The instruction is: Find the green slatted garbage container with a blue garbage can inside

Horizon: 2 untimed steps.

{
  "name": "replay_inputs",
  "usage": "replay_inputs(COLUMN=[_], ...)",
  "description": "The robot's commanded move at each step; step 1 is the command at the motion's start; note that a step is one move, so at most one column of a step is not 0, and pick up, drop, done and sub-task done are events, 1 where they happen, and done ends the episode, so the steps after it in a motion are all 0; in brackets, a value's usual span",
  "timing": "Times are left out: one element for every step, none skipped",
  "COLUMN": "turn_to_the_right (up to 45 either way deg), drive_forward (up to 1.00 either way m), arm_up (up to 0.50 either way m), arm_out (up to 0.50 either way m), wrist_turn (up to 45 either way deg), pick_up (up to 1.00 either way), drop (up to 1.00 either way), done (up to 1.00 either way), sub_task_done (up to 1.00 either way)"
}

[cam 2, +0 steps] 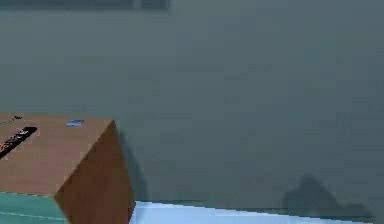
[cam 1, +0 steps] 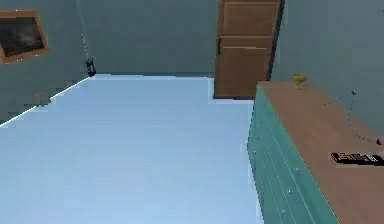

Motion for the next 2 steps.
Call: replay_inputs(turn_to_the_right=[0.0,0.0], drive_forward=[1.0,1.0], arm_up=[0.0,0.0], arm_out=[0.0,0.0], wrist_turn=[0.0,0.0], pick_up=[0.0,0.0], drop=[0.0,0.0], done=[0.0,0.0], sub_task_done=[0.0,0.0])
